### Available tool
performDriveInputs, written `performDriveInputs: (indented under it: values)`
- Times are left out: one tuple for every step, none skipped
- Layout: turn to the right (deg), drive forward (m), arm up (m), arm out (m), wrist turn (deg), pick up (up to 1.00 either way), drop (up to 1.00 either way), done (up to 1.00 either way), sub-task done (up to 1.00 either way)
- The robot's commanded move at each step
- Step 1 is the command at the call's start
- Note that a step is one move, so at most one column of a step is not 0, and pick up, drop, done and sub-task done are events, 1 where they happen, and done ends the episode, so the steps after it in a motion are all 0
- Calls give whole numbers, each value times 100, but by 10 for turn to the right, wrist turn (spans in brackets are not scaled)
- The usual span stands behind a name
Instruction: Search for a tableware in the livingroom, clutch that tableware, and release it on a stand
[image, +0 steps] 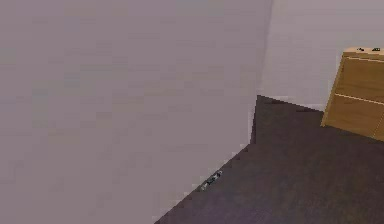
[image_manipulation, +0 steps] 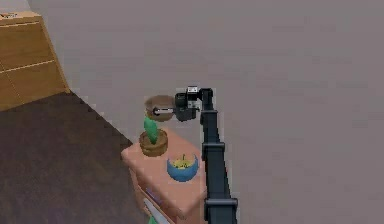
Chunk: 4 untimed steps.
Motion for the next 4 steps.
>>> performDriveInputs:
  values:
    - [0, 0, 0, 0, 0, 0, 100, 0, 0]
    - [0, 0, 10, 0, 0, 0, 0, 0, 0]
    - [0, 0, 0, -8, 0, 0, 0, 0, 0]
    - [0, 0, 0, 0, 0, 0, 0, 100, 0]
